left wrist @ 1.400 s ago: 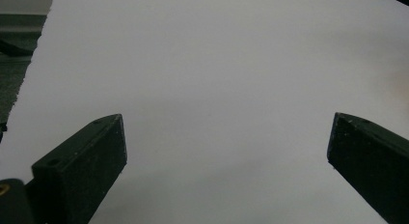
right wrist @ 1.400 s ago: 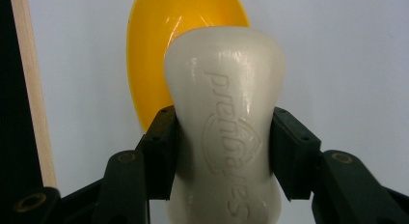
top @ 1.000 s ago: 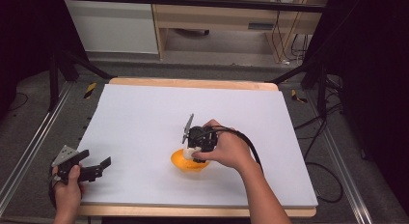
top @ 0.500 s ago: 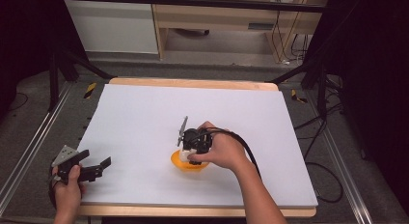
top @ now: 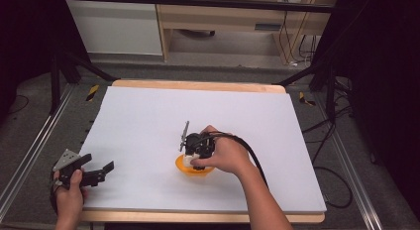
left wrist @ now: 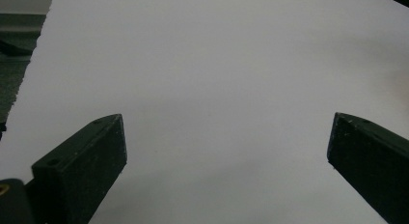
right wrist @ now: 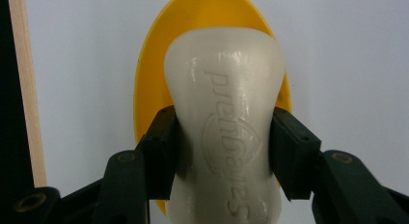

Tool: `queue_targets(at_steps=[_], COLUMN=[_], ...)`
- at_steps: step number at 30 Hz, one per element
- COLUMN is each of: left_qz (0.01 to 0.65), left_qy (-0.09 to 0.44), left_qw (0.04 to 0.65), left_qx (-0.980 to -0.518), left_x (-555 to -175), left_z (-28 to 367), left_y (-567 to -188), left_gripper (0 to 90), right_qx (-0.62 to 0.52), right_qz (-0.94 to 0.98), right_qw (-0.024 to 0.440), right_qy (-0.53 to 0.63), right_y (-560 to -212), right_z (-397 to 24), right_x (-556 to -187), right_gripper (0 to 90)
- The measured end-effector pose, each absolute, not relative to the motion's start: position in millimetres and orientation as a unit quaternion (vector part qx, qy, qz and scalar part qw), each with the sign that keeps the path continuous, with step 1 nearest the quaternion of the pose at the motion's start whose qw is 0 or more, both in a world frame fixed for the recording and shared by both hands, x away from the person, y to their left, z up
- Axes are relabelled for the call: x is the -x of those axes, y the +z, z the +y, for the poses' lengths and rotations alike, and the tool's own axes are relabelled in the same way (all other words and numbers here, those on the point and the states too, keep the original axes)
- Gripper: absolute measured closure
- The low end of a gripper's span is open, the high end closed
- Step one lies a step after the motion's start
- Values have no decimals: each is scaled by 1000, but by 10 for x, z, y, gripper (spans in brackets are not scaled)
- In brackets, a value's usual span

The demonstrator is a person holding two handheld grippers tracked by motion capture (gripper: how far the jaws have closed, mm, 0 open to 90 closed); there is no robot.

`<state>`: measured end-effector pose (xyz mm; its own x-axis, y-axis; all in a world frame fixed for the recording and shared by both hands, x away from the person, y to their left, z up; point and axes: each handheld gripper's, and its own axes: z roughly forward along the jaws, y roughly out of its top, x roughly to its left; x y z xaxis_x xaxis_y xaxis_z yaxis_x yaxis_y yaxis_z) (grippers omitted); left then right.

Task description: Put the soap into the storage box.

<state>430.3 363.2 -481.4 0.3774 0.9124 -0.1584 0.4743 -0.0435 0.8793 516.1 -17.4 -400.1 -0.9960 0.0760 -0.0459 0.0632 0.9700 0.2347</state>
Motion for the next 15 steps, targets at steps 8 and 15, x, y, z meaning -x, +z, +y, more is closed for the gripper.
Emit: queue_targets(at_steps=[8,15], left_qz=[507,507], left_qy=[233,232], left_qw=[471,471], left_qx=[-684,-684], left_x=[-4302,-4302], left_z=[3632,3633], left_y=[-4814,-4814], left_gripper=[0,0], right_qx=[-35,-33], right_qz=[993,993], right_qw=[28,32], right_qy=[112,112], right_y=[-4030,-4060], right_z=[-150,-150], right_x=[-5159,-5172], right_gripper=[494,490])
